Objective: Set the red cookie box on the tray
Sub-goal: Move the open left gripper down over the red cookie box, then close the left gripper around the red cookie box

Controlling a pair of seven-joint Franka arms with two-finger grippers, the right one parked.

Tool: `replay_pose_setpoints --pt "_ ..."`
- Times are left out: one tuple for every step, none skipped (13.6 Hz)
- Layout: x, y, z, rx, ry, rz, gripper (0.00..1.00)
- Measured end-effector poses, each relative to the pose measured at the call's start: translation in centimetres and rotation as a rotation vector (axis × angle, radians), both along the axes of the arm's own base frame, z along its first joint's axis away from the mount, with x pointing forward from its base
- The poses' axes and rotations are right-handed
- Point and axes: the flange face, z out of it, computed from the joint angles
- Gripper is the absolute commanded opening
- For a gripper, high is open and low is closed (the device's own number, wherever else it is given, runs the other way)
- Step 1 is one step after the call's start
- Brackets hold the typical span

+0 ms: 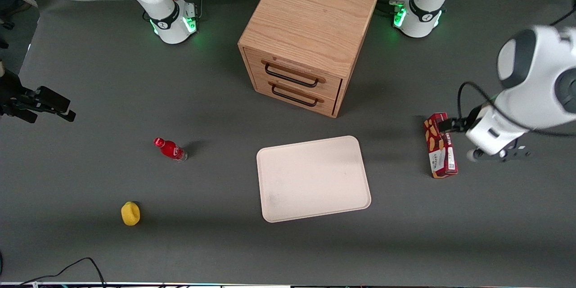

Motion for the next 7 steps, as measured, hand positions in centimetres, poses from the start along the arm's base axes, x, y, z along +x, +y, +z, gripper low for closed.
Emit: replay_pose_setpoints --pt "0.9 0.6 -3.7 -0.003 0.012 0.011 1.00" --pt "1.5 1.5 -7.0 -0.003 0.027 0.023 1.00" --pt "1.9 2.7 -9.2 -0.005 0.035 0.027 1.00" --pt "2.2 4.2 -10.5 -0.009 0.037 0.028 1.00" --pt "2.2 5.9 -11.2 -0.012 0.032 0.029 0.98" --pt "2.0 7.3 -11.7 -0.012 0.024 0.030 0.87" --pt "1.7 8.2 -12.3 -0.010 0.017 0.029 0.77"
